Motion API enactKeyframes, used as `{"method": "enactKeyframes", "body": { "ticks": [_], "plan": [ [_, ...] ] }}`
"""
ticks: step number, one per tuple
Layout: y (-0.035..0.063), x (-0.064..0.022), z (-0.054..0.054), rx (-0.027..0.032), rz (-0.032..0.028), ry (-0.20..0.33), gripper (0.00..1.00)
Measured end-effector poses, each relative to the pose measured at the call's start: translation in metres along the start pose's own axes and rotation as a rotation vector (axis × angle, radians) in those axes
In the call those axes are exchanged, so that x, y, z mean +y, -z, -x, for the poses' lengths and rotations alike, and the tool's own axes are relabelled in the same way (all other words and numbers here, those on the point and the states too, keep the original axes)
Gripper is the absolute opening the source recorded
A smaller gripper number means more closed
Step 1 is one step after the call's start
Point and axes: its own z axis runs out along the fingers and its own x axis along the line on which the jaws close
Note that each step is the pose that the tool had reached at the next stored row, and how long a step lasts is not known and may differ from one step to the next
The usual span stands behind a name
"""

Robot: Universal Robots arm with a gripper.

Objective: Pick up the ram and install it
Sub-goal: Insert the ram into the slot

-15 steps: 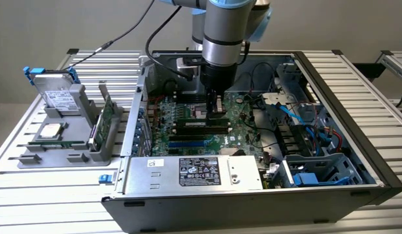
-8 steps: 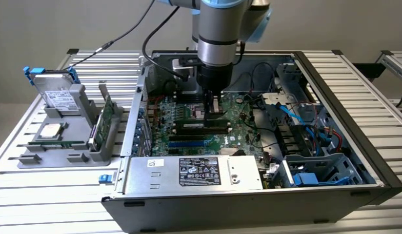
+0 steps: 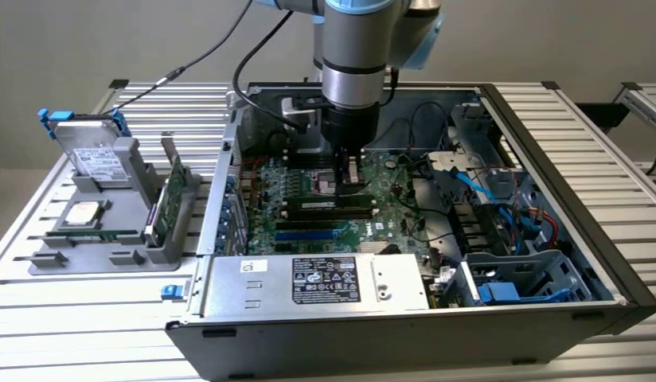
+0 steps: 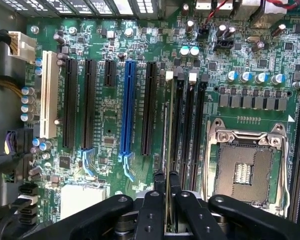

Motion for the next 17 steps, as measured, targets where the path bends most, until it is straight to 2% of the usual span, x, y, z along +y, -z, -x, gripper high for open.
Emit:
{"method": "enactKeyframes", "body": {
  "ticks": [5,9,17],
  "plan": [
    [-0.0003,0.0006,0.0002,0.0011,-0.0045,-0.001,0.14],
    [-0.0014,0.0017,0.0004,0.007,-0.007,-0.001,0.14],
    [-0.0026,0.0018,0.0018,0.0076,-0.0142,-0.006,0.14]
  ]
}}
